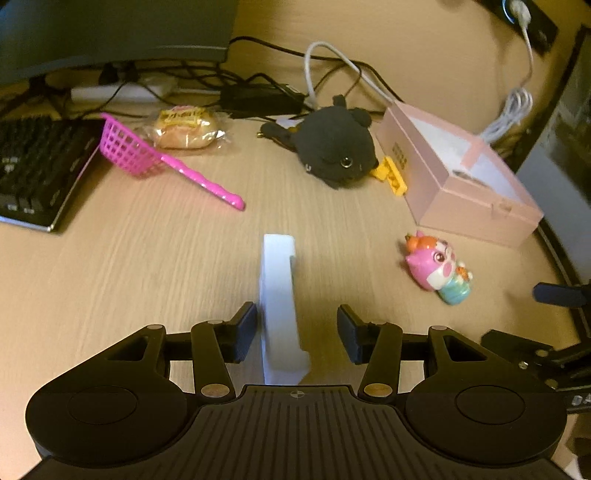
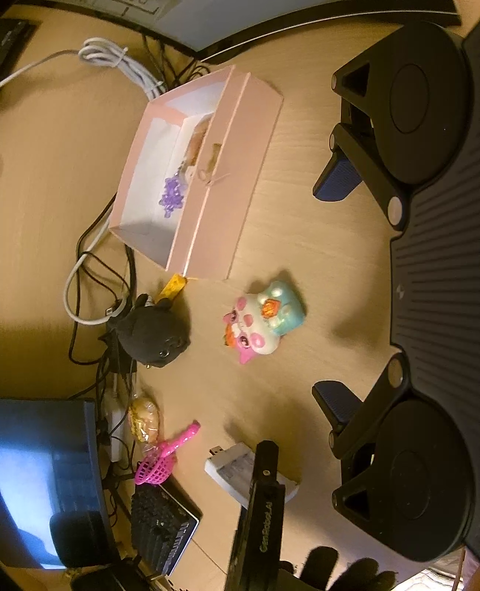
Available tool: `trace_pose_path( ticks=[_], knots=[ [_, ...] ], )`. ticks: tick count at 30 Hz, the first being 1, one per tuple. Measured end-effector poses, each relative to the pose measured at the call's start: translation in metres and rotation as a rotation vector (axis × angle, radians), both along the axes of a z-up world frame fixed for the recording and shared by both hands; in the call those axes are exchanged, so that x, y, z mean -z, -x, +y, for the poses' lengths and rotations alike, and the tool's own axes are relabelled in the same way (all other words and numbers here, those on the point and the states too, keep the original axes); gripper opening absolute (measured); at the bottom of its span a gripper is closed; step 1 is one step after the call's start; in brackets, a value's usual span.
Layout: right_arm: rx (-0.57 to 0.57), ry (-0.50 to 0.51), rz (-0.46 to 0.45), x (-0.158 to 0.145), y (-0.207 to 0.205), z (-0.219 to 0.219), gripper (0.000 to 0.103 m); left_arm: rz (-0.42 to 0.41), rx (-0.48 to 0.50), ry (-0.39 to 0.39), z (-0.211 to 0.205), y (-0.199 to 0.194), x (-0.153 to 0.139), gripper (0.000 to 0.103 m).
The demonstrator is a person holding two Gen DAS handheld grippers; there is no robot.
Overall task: Organize objects
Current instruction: 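Grasp the small white box with the left tool while the right tool grasps the cat figurine, then carry the white box and cat figurine into the pink box and release both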
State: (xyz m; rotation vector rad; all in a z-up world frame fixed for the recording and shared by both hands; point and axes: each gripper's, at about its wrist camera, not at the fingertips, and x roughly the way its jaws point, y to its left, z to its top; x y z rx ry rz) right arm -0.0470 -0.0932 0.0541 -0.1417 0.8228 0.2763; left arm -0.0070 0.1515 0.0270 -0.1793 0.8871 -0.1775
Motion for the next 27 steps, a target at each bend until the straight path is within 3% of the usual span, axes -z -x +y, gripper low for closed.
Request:
trace_pose_path(
  ticks=[3, 5, 7, 10, 11, 13, 14, 15, 22, 27],
  knots=[
    [-0.027, 0.014, -0.019, 0.000, -0.011, 0.006, 0.103, 0.005, -0.009, 0.041, 0.005, 0.001, -0.001, 0.050],
    [-0.046, 0.024, -0.029, 0.001, -0.022, 0.012, 0.103, 0.002, -0.016, 0.047, 0.006, 0.001, -0.001, 0.043],
    [-0.068, 0.038, -0.028, 0.006, -0.037, 0.020, 0.103, 0.002, -0.025, 0.018, 0.006, 0.000, -0.002, 0.022],
    [-0.090, 0.060, -0.017, 0.016, -0.055, 0.032, 0.103, 0.023, -0.042, 0.013, 0.009, -0.002, -0.002, 0.020],
    [-0.098, 0.056, -0.014, 0.019, -0.058, 0.035, 0.099, 0.034, -0.043, 0.019, 0.010, -0.003, -0.002, 0.020],
    [-0.109, 0.054, 0.004, 0.021, -0.059, 0.038, 0.073, 0.039, -0.035, 0.008, 0.010, -0.003, -0.004, 0.020],
    [-0.111, 0.052, 0.024, 0.021, -0.059, 0.038, 0.051, 0.033, -0.027, -0.004, 0.008, -0.001, -0.005, 0.020],
    [-0.104, 0.043, 0.036, 0.019, -0.056, 0.037, 0.047, 0.028, -0.016, -0.014, 0.006, 0.000, -0.006, 0.020],
    [-0.037, -0.045, -0.008, -0.017, -0.014, 0.002, 0.047, 0.023, 0.111, -0.024, -0.018, 0.013, -0.017, 0.020],
    [0.024, -0.033, -0.050, -0.040, 0.019, -0.029, 0.047, 0.017, 0.251, 0.018, -0.042, 0.024, -0.030, 0.020]
  ],
)
